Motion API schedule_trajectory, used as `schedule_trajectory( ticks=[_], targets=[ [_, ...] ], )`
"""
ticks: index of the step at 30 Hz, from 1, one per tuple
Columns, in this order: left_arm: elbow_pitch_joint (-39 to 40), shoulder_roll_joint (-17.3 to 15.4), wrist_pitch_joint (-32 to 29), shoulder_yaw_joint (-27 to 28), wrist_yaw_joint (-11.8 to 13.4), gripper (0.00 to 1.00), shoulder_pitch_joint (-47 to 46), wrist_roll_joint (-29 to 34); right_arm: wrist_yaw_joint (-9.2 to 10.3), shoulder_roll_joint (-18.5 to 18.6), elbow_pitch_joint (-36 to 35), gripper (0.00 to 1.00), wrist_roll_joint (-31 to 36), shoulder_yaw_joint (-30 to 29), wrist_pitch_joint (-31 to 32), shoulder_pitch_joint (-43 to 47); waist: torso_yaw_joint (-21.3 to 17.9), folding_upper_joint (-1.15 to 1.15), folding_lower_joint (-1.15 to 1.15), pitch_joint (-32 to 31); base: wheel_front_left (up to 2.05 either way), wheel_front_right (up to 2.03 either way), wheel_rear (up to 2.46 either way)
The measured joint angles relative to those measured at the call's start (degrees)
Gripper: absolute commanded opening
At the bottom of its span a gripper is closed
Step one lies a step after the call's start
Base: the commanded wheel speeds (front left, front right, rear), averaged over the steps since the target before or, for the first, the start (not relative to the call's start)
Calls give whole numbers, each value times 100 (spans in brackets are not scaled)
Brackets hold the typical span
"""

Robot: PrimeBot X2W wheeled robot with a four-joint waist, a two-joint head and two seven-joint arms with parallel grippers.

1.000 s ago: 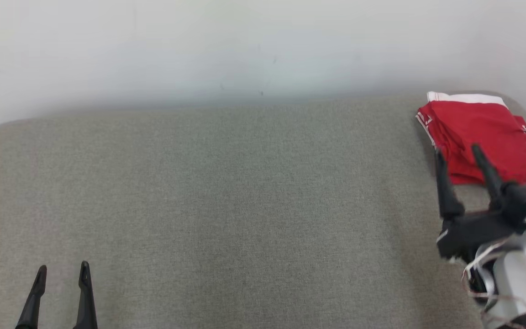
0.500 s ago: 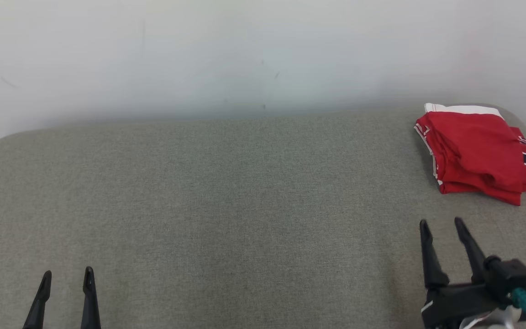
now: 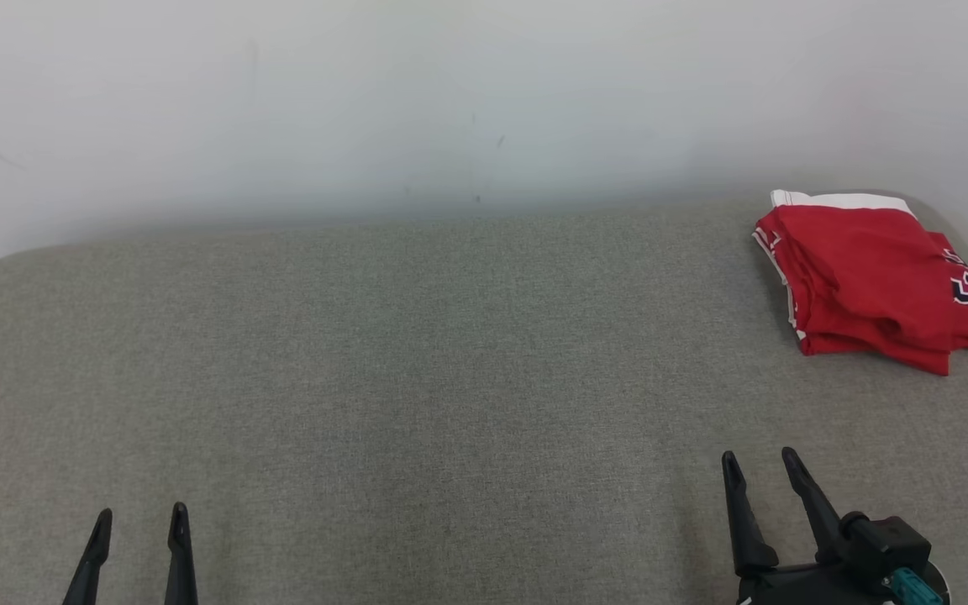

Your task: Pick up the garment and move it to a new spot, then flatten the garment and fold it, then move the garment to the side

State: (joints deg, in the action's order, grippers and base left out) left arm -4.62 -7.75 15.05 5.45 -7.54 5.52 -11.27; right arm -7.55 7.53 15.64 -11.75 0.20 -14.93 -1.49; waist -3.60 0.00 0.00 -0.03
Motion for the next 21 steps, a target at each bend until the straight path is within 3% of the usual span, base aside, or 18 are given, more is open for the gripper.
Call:
schedule_trajectory(
  ticks=[21],
  targets=[
    [-133, -16, -1, 65, 0, 100, -5, 24, 0, -34, -428, 100, 14, 0, -8, 30, 32, 0, 0, -41, 0, 0, 0]
  ],
)
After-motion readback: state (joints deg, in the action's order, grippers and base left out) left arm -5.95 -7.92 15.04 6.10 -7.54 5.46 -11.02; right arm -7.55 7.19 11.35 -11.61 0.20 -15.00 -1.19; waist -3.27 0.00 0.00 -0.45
